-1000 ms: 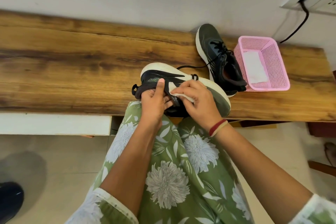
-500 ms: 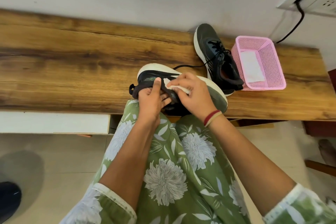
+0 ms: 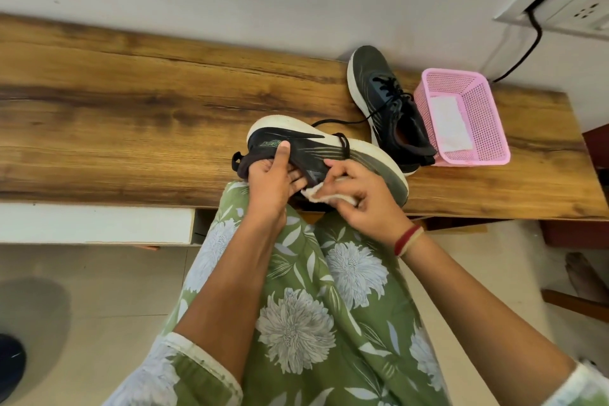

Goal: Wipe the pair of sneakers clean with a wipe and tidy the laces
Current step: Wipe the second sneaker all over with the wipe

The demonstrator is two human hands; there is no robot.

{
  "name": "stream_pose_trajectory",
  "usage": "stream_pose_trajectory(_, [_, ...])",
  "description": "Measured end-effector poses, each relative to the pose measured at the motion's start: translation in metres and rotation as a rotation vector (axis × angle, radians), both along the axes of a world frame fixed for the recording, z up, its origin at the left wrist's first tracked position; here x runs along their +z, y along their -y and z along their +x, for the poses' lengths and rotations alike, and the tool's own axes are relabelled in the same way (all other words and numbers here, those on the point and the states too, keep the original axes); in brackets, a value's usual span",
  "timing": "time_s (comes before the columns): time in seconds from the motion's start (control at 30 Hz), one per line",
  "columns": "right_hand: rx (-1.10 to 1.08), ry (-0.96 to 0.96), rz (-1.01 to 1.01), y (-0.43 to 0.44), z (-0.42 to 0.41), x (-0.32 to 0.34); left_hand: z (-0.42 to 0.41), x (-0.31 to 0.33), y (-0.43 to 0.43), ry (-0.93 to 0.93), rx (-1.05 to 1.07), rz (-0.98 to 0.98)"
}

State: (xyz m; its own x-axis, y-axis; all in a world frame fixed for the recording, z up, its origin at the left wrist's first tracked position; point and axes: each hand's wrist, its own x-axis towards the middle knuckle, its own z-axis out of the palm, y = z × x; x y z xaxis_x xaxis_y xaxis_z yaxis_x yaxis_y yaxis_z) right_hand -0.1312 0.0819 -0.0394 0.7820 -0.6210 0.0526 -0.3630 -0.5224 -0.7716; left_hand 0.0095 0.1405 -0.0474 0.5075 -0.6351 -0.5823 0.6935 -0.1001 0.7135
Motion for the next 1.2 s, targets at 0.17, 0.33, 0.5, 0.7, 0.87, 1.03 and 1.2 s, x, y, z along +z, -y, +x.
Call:
stream_pose_trajectory(0.17, [-0.901, 0.534, 0.521, 0.007, 0.009, 0.010, -0.001, -0.003, -0.001, -0.014, -0.016, -0.013])
stream_pose_trajectory(0.33, [-0.745, 0.312, 0.128, 0.001, 0.021, 0.012, 0.001, -0.008, 0.002, -0.009, 0.004, 0.027])
stream_pose_trajectory(0.5, [-0.430, -0.053, -0.126, -0.006, 0.028, -0.008, 0.000, -0.010, 0.001, 0.007, -0.075, 0.009])
stream_pose_trajectory(0.7, [-0.394, -0.080, -0.158, -0.016, 0.024, -0.012, 0.000, -0.009, 0.000, 0.065, -0.156, 0.026])
stream_pose_trajectory(0.87, [-0.432, -0.121, -0.187, -0.024, 0.039, -0.008, -0.001, -0.009, 0.000, 0.059, -0.129, 0.038])
stream_pose_trajectory(1.03, [-0.502, -0.202, -0.212, -0.007, 0.031, -0.008, -0.002, -0.008, 0.000, 0.043, -0.125, 0.033])
stream_pose_trajectory(1.2, [-0.374, -0.192, -0.267, -0.010, 0.026, -0.009, -0.002, -0.010, 0.000, 0.041, -0.128, 0.051])
